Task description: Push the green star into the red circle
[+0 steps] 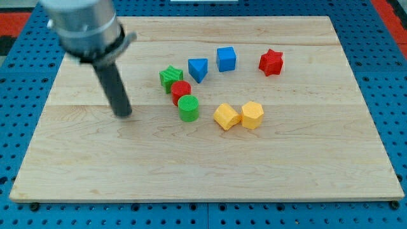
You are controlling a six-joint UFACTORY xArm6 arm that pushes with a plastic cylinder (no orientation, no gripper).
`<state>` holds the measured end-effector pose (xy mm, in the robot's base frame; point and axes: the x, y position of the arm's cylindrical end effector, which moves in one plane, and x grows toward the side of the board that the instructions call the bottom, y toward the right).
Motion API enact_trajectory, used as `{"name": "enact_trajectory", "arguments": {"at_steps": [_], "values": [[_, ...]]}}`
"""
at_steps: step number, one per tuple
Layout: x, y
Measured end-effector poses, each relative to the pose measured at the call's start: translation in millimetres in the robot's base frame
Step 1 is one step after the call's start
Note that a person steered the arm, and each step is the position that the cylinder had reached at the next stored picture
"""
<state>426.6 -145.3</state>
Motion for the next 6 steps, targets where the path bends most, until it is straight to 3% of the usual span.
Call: {"name": "enact_trajectory", "arguments": {"at_steps": [1,2,4,6], "values": [[-48,1],[-67,20],[-67,99],[-61,69]]}}
